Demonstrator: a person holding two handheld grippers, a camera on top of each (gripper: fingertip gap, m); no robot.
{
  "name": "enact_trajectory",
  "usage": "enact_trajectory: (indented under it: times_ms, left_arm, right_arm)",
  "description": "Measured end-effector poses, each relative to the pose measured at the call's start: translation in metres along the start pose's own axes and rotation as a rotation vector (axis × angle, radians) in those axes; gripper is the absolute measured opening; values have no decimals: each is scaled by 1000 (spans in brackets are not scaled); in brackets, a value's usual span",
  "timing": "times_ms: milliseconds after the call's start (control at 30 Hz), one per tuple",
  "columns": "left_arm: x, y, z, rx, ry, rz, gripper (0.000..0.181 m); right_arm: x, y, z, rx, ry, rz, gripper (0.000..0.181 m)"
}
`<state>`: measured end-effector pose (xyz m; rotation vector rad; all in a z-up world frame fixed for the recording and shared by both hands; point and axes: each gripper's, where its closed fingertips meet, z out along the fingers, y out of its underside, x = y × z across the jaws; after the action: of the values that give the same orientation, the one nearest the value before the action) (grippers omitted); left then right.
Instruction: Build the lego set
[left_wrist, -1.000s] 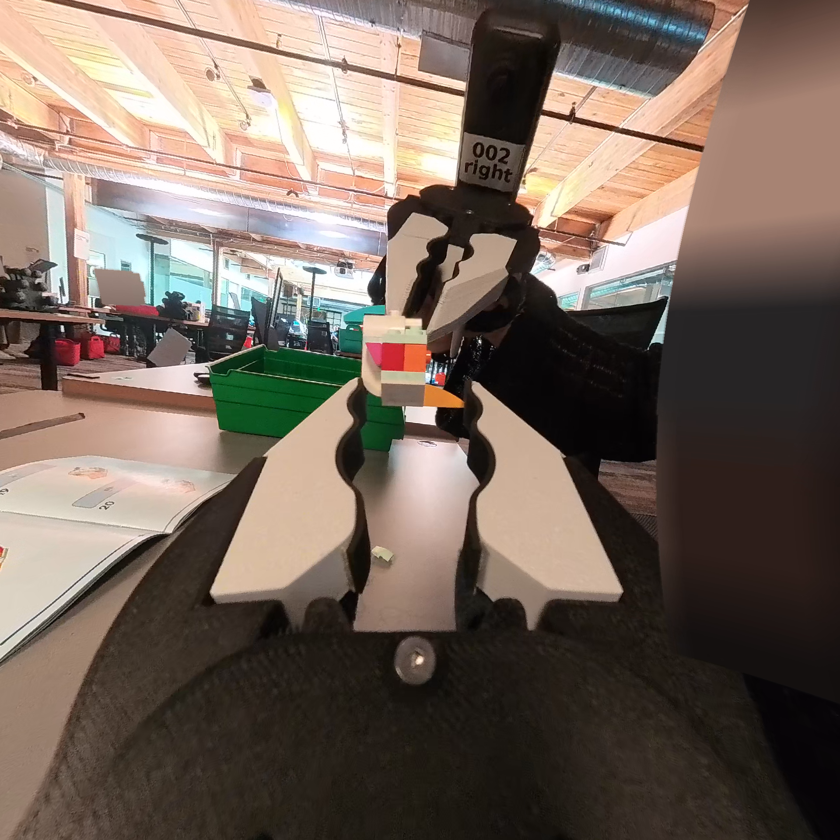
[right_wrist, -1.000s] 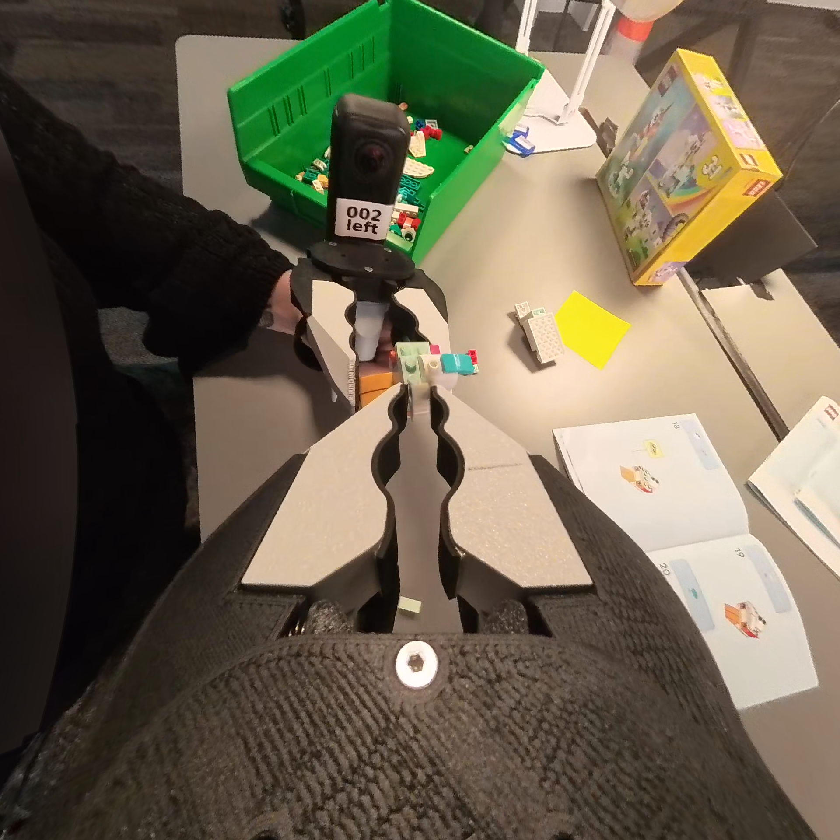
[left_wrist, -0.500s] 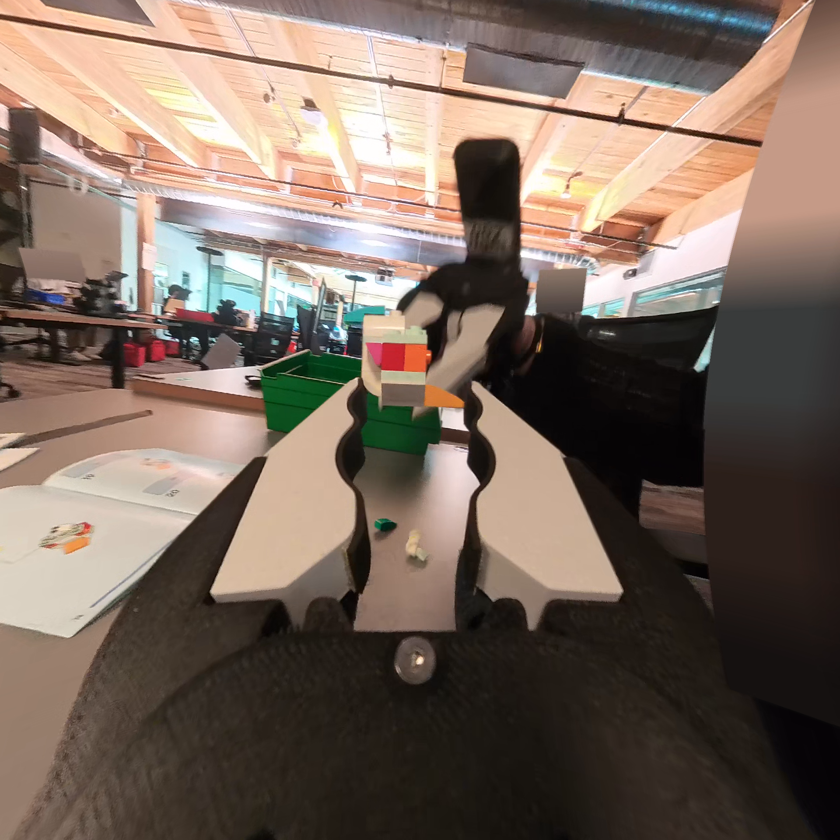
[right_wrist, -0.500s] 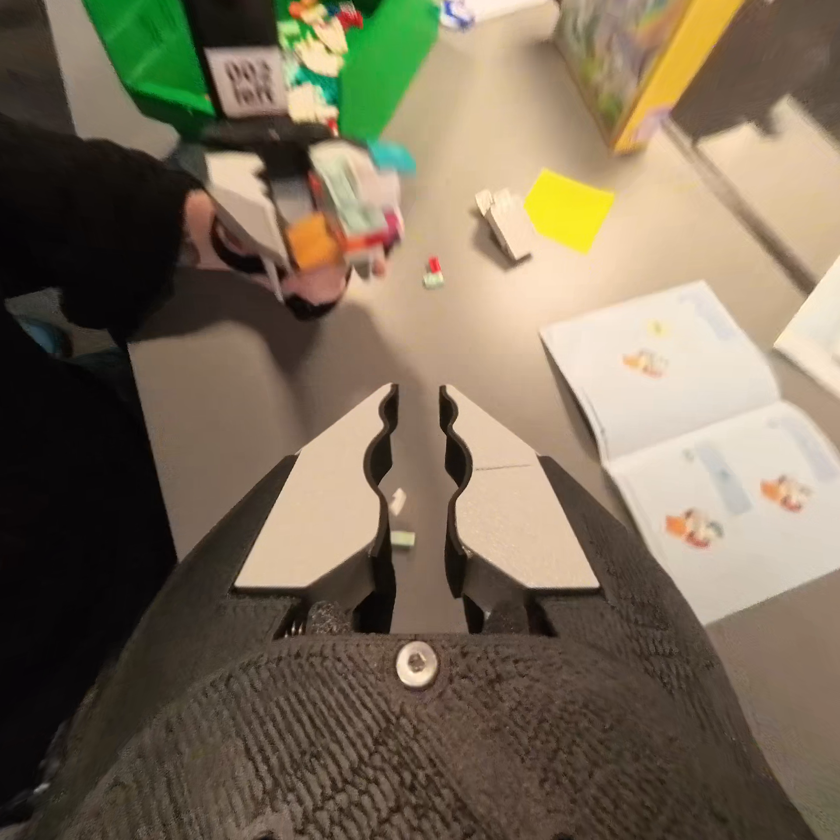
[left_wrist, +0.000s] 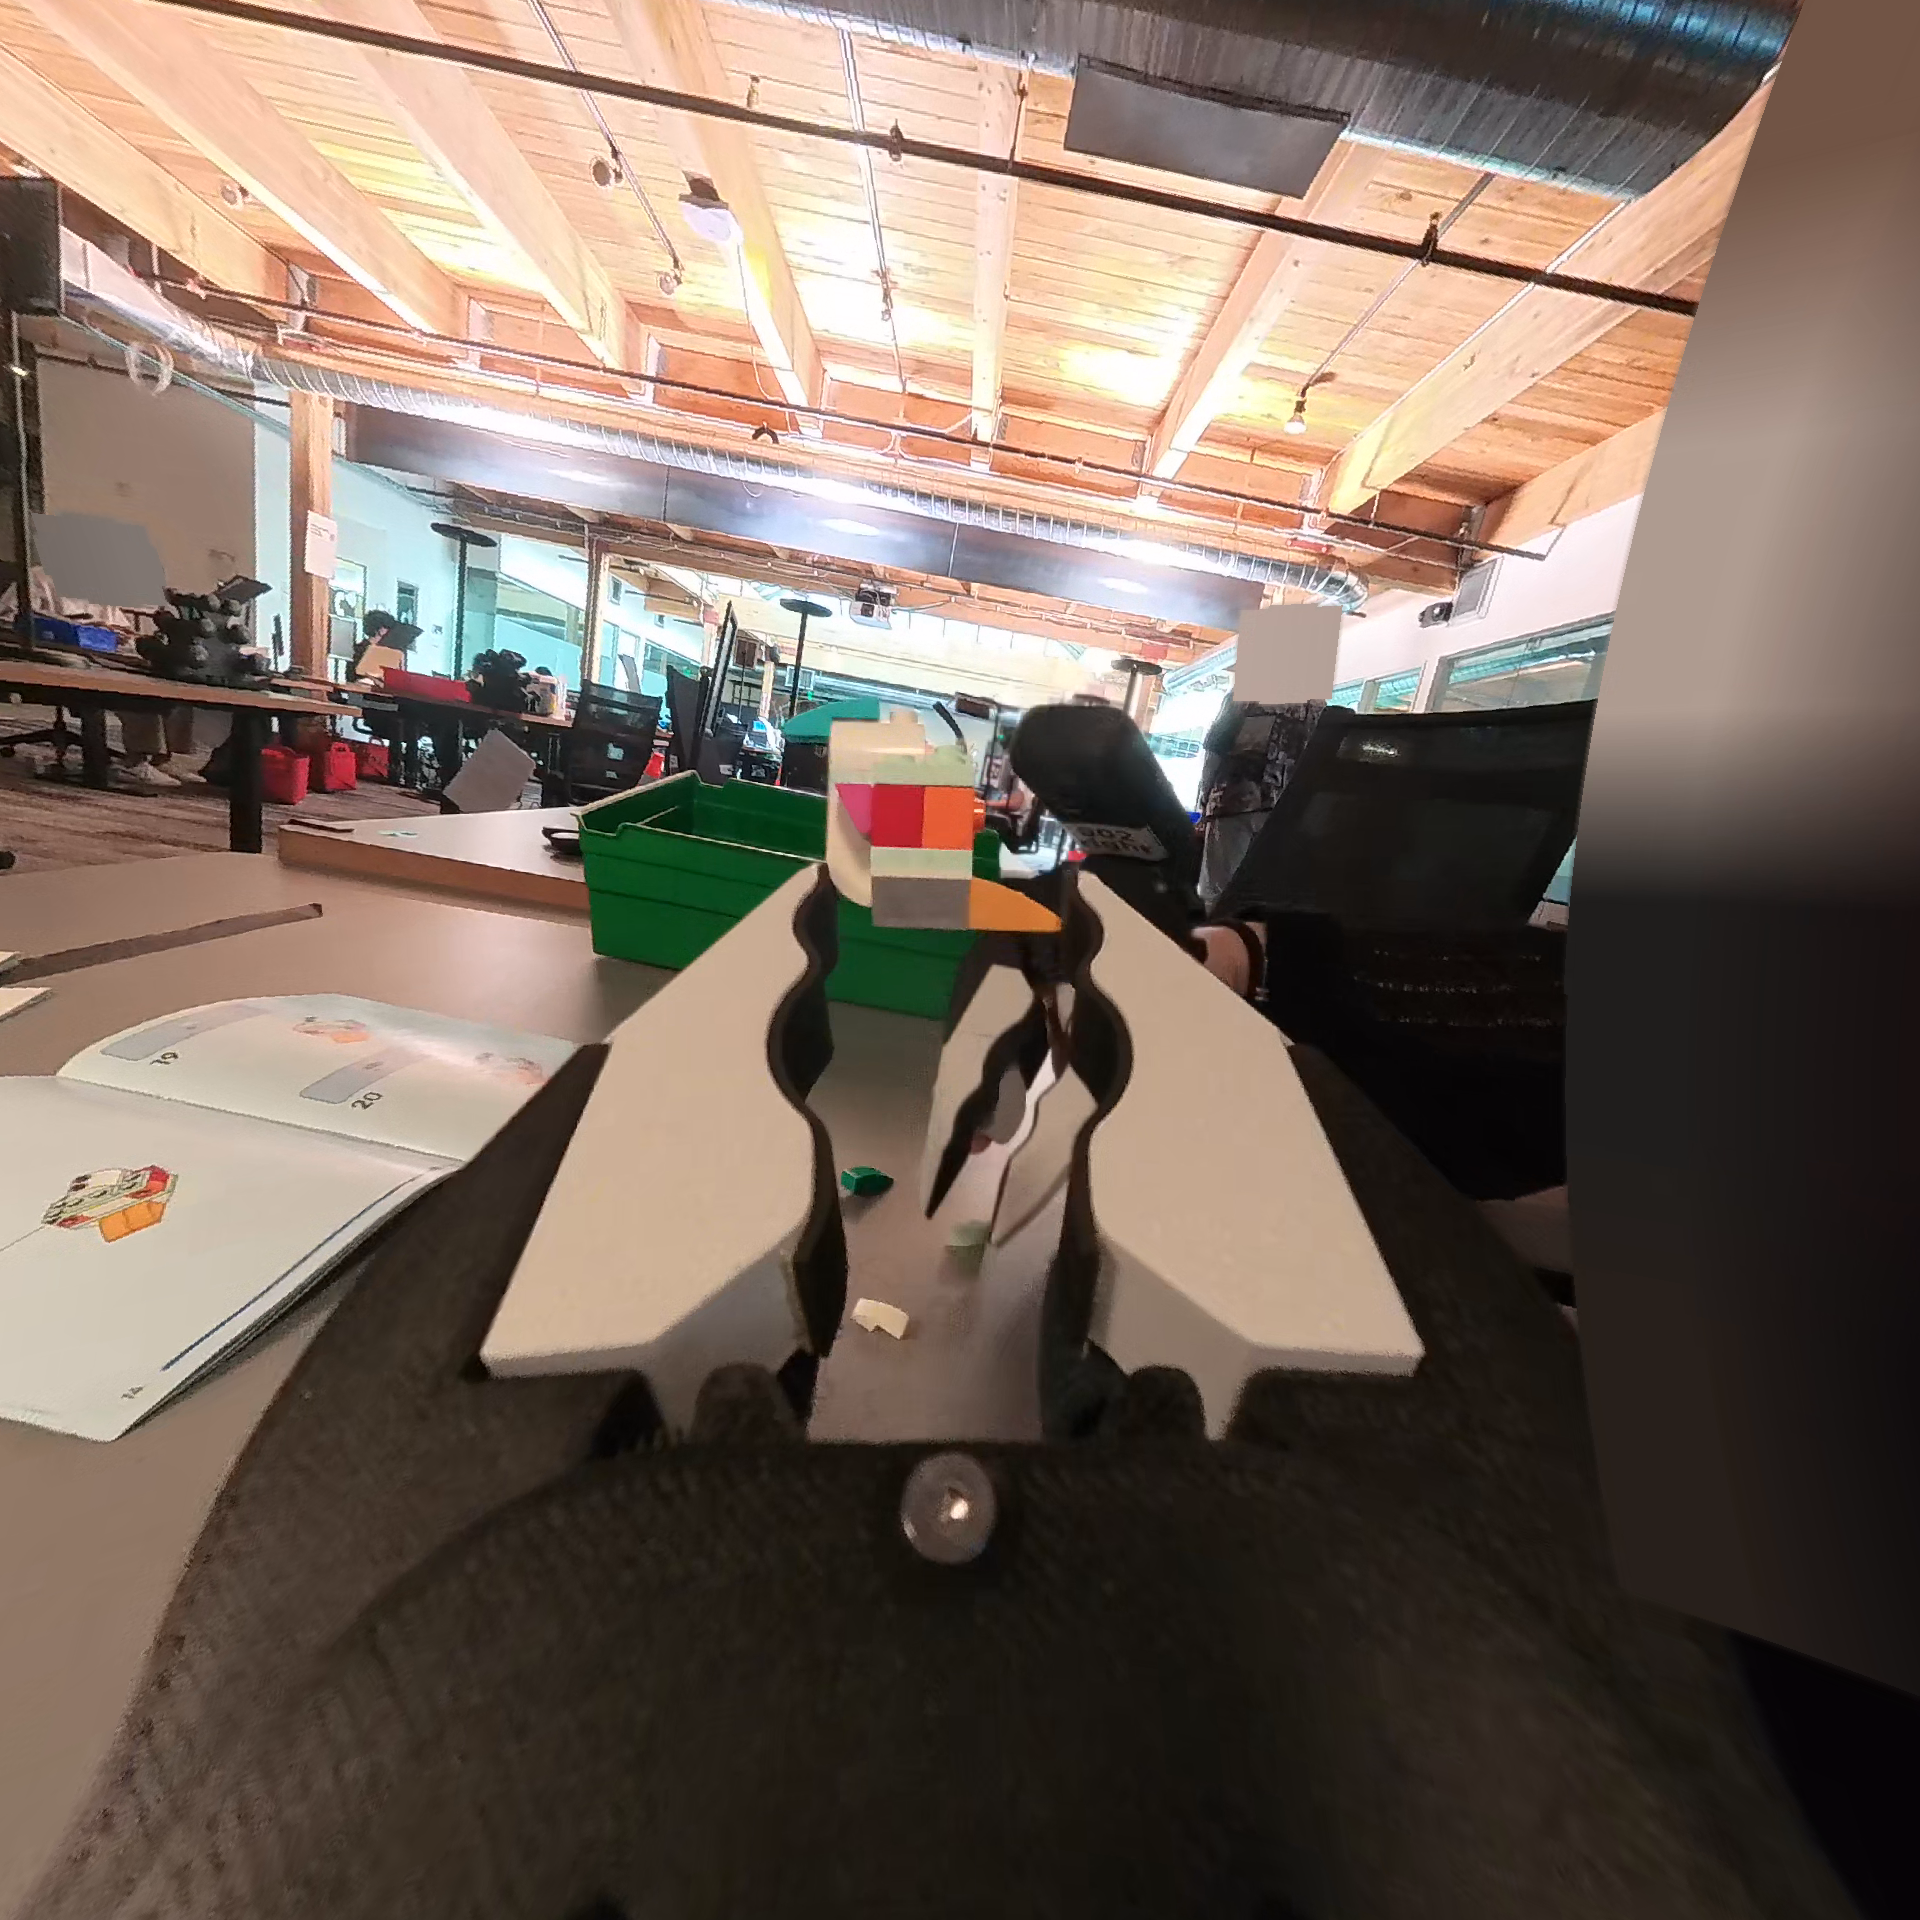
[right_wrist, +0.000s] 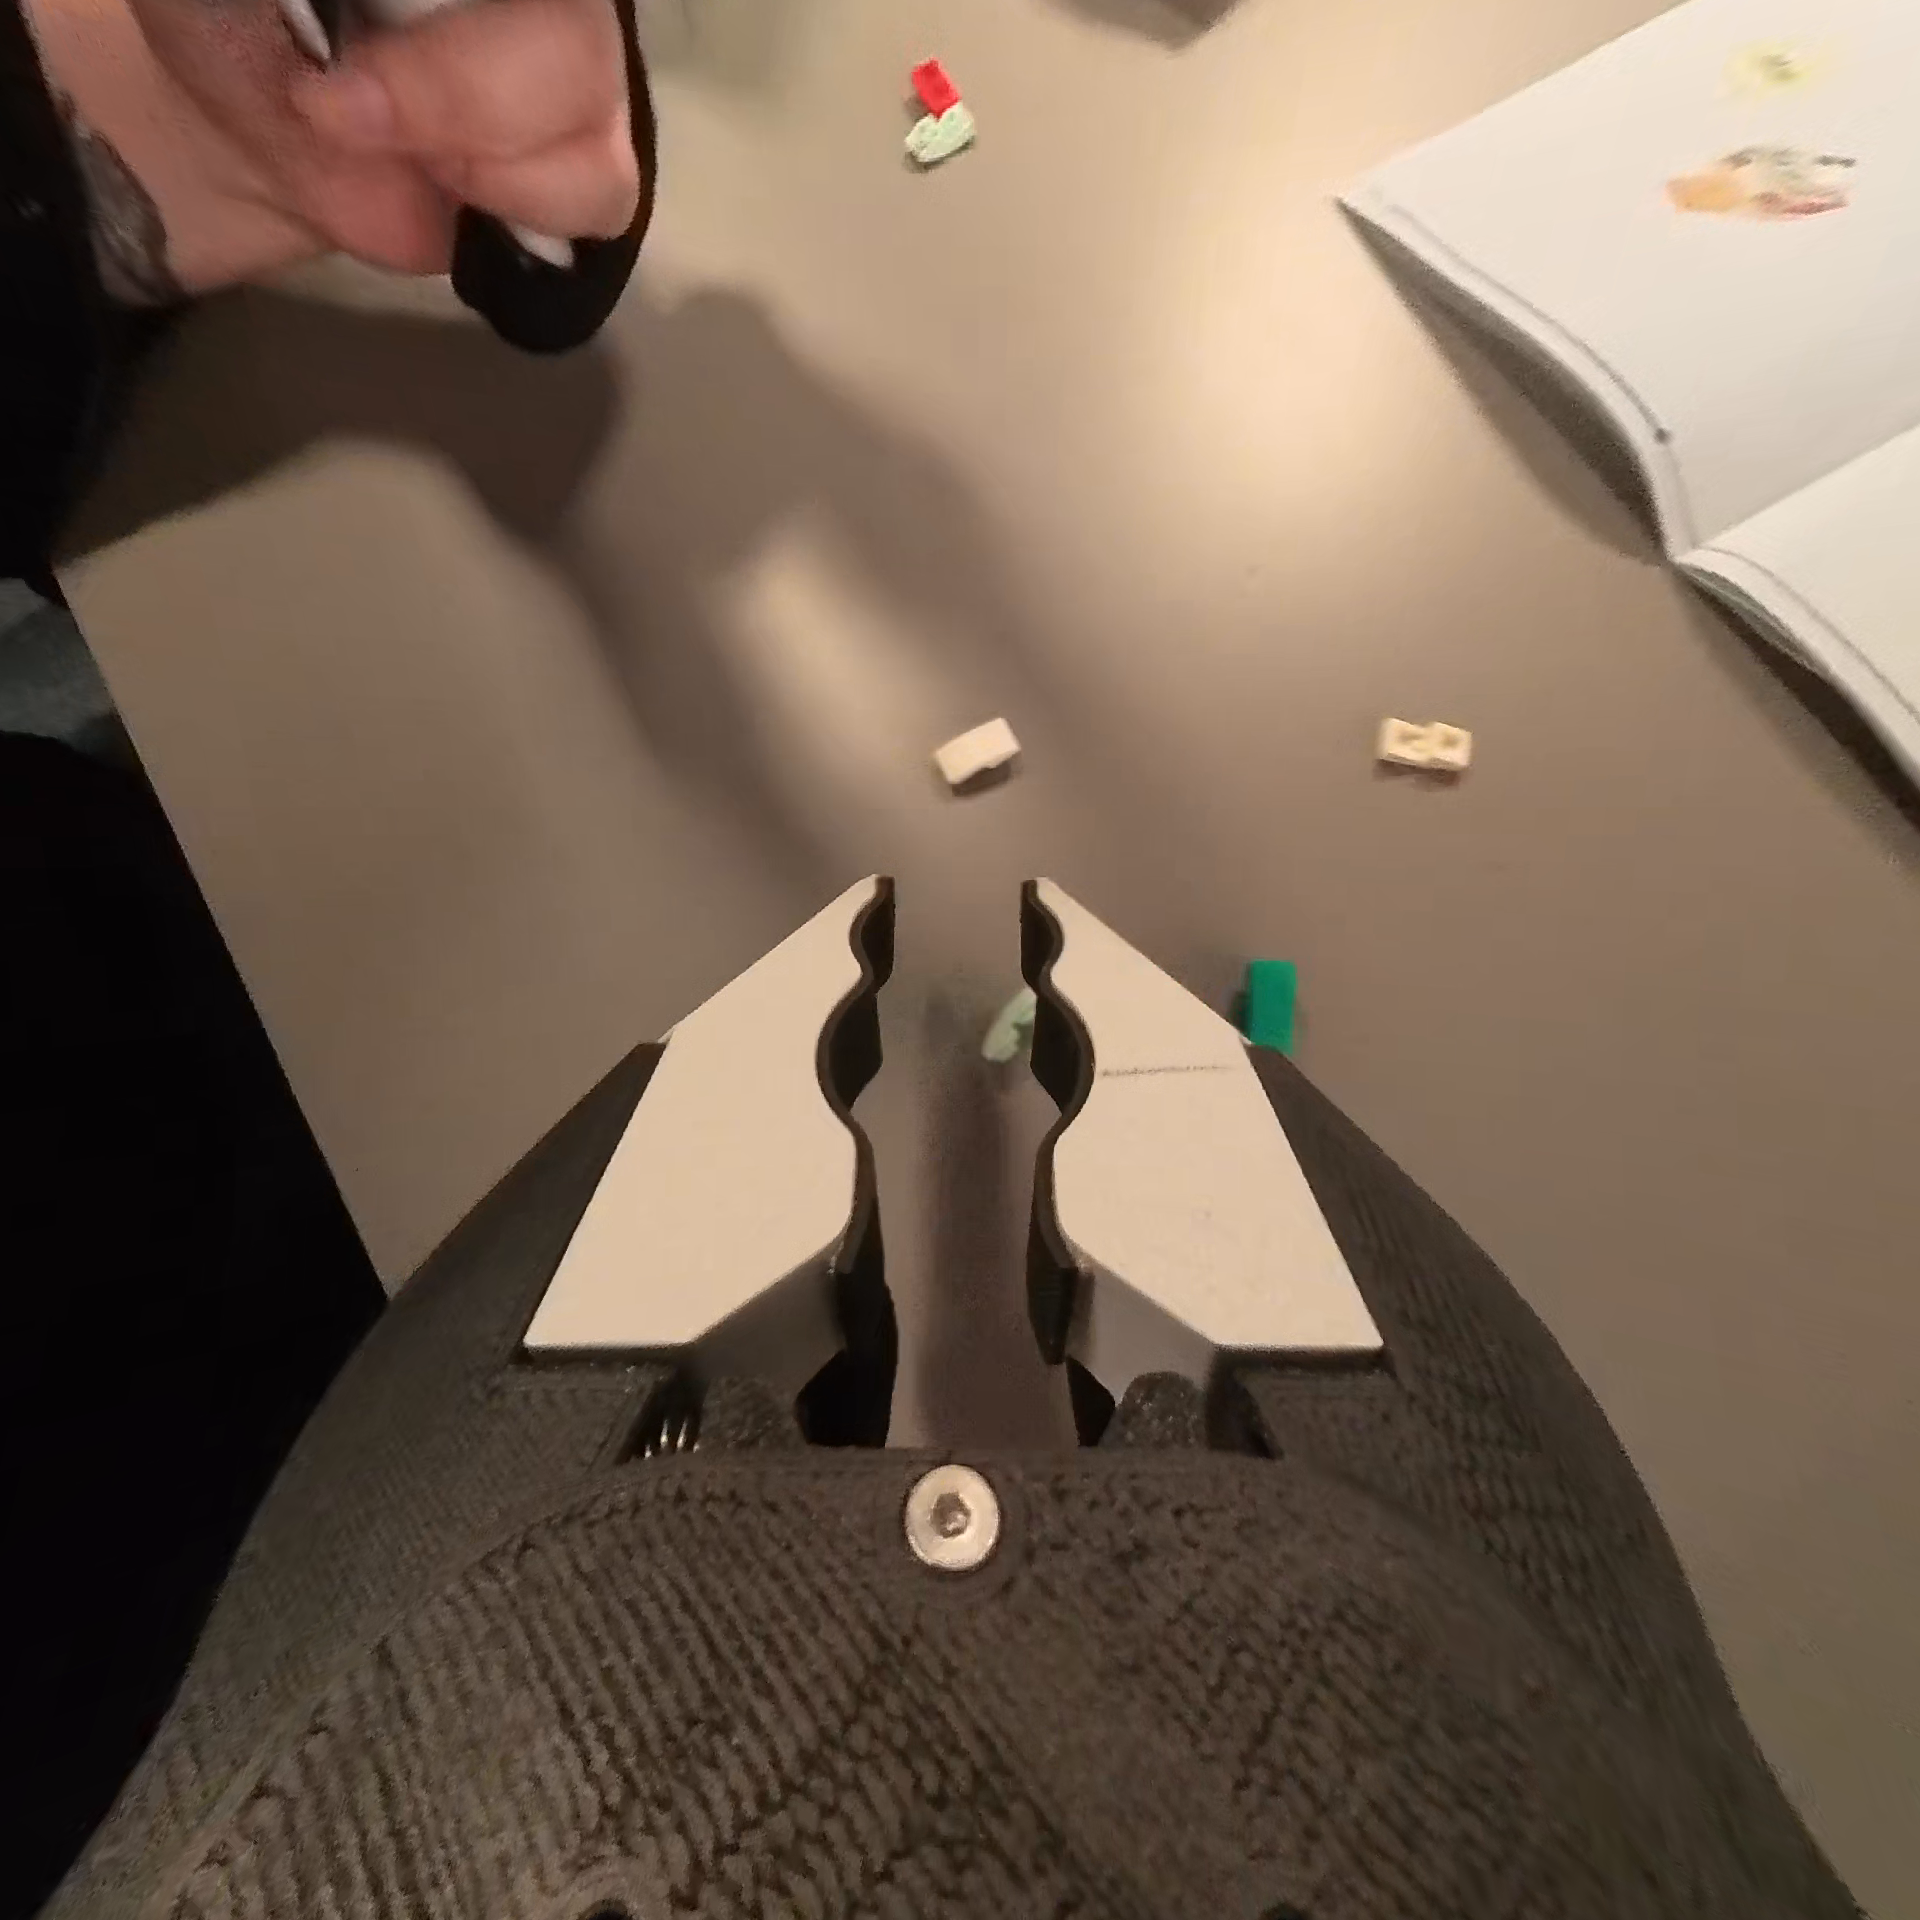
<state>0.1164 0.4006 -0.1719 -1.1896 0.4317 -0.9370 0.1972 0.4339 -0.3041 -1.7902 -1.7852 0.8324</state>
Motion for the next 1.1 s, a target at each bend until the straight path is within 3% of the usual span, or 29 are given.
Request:
enact_trajectory:
  times_ms: [133, 333, 733, 967, 1033, 1100]
  left_arm:
    - [1, 2, 1, -11, 4, -1, 42]
    - [0, 1, -1, -8, 2, -2, 42]
    - [1, 1, 0, -6, 11, -16, 41]
    - [1, 2, 0, -13, 12, -17, 42]
    - [1, 1, 0, -11, 12, -18, 41]
    - [2, 1, 0, -11, 20, -19, 42]
  right_arm:
    - [-10, -9, 13, 10, -27, -20, 22]
    - [-8, 0, 24, -159, -16, -50, 20]
    - [-3, -17, 40, -107, 48, 21, 18]
    - [1, -18, 40, -103, 82, -10, 6]
    - [4, -35, 29, -24, 105, -55, 6]
    - [-8, -74, 5, 162, 40, -81, 6]
